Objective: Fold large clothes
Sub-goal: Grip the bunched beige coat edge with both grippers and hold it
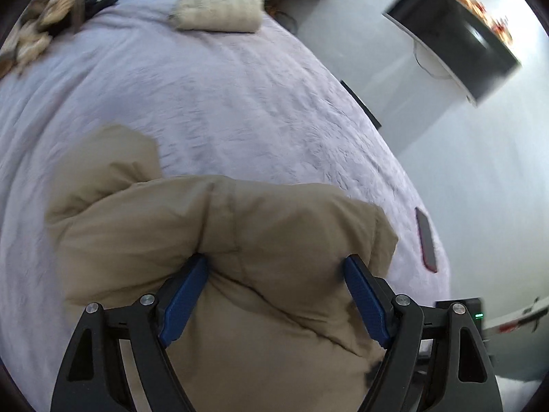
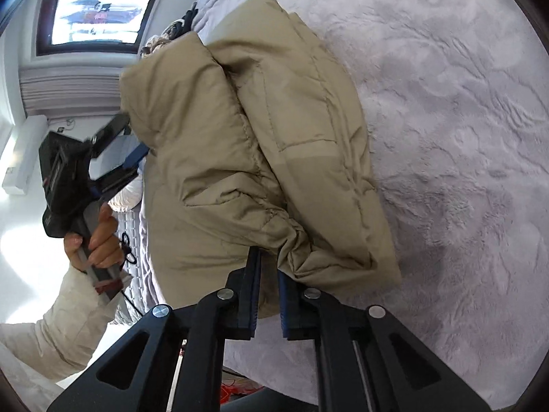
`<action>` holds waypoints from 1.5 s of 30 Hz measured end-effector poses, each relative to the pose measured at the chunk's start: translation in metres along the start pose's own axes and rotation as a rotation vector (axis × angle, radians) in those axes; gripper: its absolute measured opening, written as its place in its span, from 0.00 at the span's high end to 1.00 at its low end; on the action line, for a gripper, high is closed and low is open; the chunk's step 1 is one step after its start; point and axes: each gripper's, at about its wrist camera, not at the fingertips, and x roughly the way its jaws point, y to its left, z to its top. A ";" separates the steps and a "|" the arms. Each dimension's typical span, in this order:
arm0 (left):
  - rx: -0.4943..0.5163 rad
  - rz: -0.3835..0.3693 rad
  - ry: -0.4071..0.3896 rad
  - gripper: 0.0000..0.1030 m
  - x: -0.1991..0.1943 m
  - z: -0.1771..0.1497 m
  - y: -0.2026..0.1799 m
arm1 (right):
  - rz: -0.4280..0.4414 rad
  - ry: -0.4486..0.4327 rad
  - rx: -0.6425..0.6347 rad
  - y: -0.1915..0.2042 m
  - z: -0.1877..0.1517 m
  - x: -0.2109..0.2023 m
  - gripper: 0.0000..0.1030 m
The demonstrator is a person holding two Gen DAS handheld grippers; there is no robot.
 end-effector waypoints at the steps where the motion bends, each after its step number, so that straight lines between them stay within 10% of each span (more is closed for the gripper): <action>1: 0.014 0.002 -0.005 0.21 0.009 -0.001 -0.003 | 0.000 -0.006 0.013 -0.001 0.000 -0.004 0.92; 8: -0.010 -0.005 0.007 0.21 0.029 0.013 -0.019 | 0.012 -0.155 -0.158 0.064 0.001 -0.065 0.54; 15: -0.041 0.026 0.034 0.21 0.057 0.026 -0.030 | -0.185 -0.158 -0.148 0.048 0.036 -0.018 0.80; 23: -0.022 0.062 0.067 0.21 0.076 0.026 -0.033 | -0.107 -0.158 -0.033 0.002 0.049 -0.010 0.82; 26: -0.020 0.064 0.069 0.21 0.074 0.025 -0.032 | -0.127 -0.144 -0.054 0.015 0.053 -0.026 0.73; 30: -0.018 0.066 0.068 0.21 0.072 0.025 -0.030 | -0.199 -0.177 -0.124 0.037 0.058 -0.052 0.14; 45: -0.006 0.091 0.056 0.21 0.067 0.024 -0.032 | -0.260 0.056 -0.183 0.035 0.118 0.003 0.00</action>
